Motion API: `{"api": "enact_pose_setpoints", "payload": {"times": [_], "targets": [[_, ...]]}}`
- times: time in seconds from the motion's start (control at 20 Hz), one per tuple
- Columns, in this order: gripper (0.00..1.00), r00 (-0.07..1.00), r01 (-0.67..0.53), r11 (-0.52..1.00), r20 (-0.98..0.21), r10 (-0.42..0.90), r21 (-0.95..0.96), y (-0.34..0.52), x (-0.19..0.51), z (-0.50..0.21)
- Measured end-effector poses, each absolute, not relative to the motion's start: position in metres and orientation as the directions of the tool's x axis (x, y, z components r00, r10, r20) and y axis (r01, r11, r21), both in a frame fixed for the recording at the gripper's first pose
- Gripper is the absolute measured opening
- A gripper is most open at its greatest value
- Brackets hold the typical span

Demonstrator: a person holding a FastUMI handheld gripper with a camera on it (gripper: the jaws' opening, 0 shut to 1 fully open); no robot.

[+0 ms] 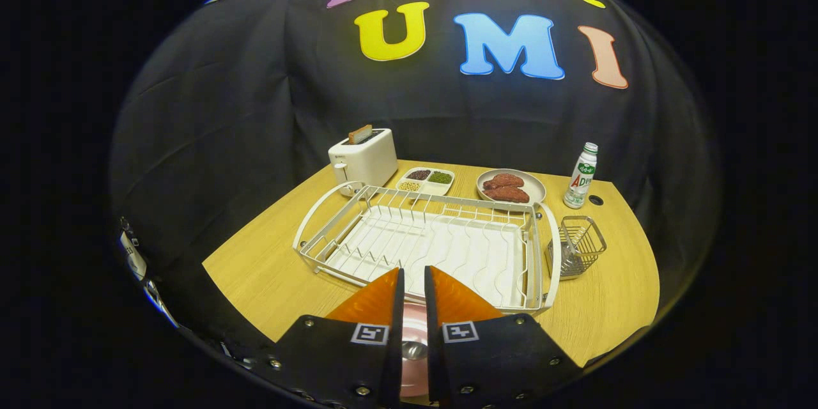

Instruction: Take the plate from the dish rack, then take the spoon from the basket and place it into the plate.

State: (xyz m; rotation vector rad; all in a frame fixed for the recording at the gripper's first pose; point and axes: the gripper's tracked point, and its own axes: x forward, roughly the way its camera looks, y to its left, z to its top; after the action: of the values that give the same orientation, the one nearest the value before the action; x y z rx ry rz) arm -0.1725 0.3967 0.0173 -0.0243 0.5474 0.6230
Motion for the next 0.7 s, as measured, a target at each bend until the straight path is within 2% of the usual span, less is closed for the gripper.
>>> {"api": "enact_pose_setpoints", "payload": {"times": [0.3, 0.7], "targets": [[0.16, 0.785, -0.497, 0.862, -0.37, 0.497, 0.104, 0.369, -0.147, 0.068], [0.16, 0.906, -0.405, 0.914, -0.133, 0.401, -0.007, 0.308, -0.083, 0.211]]}}
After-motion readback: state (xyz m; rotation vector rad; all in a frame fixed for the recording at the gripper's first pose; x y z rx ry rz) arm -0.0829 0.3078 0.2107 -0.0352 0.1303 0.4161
